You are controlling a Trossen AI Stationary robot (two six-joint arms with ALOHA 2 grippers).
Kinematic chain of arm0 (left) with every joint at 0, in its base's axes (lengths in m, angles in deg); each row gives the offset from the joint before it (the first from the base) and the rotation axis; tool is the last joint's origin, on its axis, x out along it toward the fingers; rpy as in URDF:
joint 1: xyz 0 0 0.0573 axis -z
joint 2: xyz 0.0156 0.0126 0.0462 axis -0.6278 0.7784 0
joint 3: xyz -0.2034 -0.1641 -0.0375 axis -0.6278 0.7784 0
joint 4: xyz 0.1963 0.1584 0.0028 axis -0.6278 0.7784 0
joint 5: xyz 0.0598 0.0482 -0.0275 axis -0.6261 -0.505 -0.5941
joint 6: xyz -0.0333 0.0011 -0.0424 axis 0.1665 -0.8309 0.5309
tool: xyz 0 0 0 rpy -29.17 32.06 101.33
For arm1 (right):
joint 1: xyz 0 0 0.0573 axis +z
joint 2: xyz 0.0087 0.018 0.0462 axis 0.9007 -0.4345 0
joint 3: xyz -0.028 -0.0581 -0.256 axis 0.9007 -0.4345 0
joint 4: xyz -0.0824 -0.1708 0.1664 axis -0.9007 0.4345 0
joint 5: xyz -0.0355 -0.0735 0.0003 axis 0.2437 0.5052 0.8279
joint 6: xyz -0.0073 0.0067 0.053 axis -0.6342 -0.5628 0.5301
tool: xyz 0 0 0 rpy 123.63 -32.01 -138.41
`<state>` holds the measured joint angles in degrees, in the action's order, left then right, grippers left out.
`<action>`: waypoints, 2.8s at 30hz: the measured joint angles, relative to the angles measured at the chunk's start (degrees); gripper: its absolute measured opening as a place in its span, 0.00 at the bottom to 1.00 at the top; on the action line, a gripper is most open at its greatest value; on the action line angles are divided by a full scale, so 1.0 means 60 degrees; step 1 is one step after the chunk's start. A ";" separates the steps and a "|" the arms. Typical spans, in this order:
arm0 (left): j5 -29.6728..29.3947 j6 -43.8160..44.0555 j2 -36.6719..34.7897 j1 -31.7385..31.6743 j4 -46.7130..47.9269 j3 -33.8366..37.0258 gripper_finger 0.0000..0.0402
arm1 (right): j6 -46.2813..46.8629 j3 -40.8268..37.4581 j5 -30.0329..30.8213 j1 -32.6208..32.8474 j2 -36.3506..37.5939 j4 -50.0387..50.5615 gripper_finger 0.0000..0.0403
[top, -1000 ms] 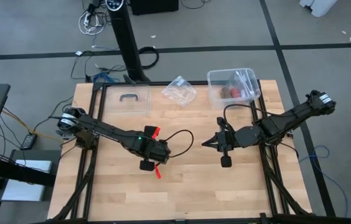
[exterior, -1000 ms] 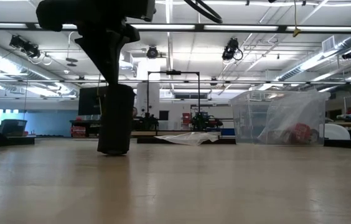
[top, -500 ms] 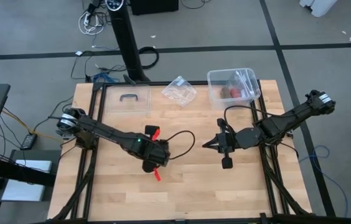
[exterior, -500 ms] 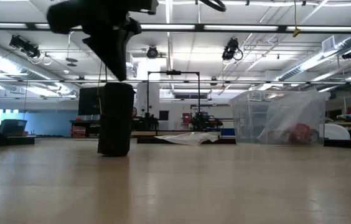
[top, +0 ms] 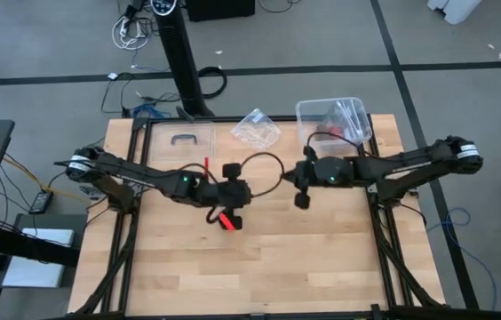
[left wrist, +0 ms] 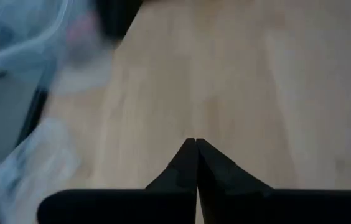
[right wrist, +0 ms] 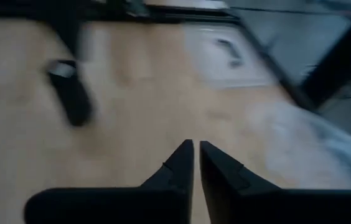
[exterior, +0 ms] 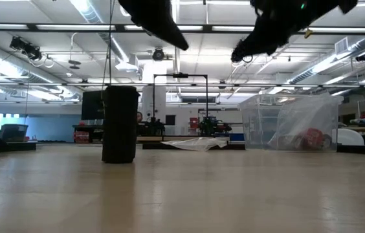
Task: Roll bandage
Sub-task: Prepare the transparent zip bag
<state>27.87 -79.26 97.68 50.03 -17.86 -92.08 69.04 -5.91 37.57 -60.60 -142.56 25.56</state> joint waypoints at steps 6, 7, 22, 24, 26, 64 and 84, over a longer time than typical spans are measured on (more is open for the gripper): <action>0.2231 -0.0549 -0.0838 -0.0373 -0.4122 0.2513 0.01 | -0.1746 0.0073 0.1095 -0.1249 -0.1789 -0.1211 0.23; 0.2432 -0.0478 -0.0941 -0.0418 -0.4855 0.2942 0.01 | -0.1969 0.0146 0.1194 -0.1388 -0.2137 -0.1397 0.26; 0.3174 0.0061 -0.1691 -0.0071 -0.9123 0.5915 0.01 | -0.2981 0.1824 0.0961 -0.3513 -0.6663 -0.2412 0.39; 0.3164 0.0057 -0.1691 -0.0038 -0.9057 0.5915 0.01 | -0.3027 0.2079 0.0965 -0.3630 -0.6938 -0.2430 0.38; 0.3170 0.0032 -0.1691 0.0002 -0.9016 0.5915 0.01 | -0.3064 0.2265 0.0962 -0.3741 -0.7116 -0.2402 0.38; 0.5201 -0.2016 -0.1893 0.0353 -1.8227 0.9227 0.01 | -0.1425 0.0977 0.2300 0.2573 -0.0449 -0.1868 0.00; 0.2653 -0.2235 -0.1862 0.0030 -1.7405 0.7175 0.31 | -0.5809 0.1889 0.2245 0.4128 0.0377 -0.5895 0.00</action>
<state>43.79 -92.67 86.51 50.21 -122.29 -49.04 34.18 5.42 51.03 -35.83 -140.30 -9.82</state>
